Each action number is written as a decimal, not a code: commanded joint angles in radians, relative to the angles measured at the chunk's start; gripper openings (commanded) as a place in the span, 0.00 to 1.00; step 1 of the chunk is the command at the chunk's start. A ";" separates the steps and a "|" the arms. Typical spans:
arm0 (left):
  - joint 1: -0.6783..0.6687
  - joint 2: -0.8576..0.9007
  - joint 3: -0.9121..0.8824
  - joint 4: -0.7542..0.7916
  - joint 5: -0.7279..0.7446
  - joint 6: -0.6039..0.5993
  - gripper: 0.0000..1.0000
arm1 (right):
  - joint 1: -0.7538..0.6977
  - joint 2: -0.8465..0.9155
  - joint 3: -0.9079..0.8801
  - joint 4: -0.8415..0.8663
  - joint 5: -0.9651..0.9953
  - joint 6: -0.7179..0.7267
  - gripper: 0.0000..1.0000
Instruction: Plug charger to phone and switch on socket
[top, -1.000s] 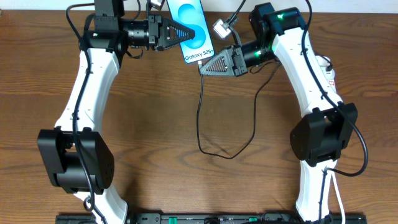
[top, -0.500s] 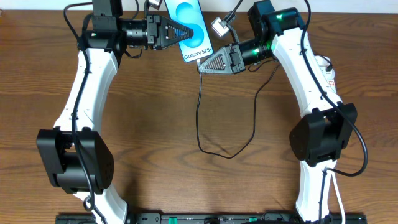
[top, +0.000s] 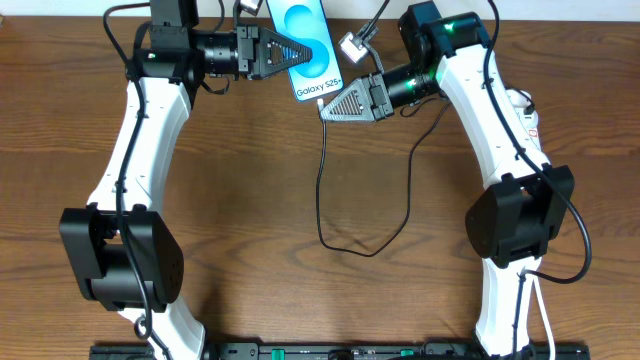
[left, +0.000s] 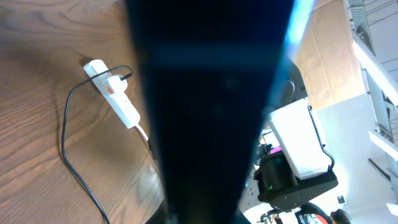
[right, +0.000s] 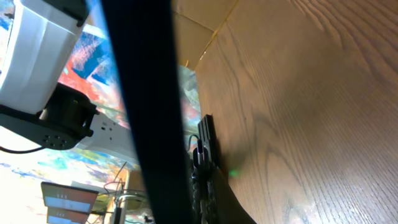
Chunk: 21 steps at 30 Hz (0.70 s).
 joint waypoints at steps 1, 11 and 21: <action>-0.005 -0.019 0.014 0.002 0.042 0.021 0.07 | 0.012 -0.033 0.012 -0.003 -0.005 0.003 0.01; -0.005 -0.019 0.014 0.002 0.042 0.021 0.07 | 0.010 -0.044 0.013 0.000 -0.010 -0.001 0.01; -0.005 -0.019 0.014 0.002 0.042 0.021 0.07 | -0.011 -0.064 0.013 0.001 -0.019 -0.001 0.01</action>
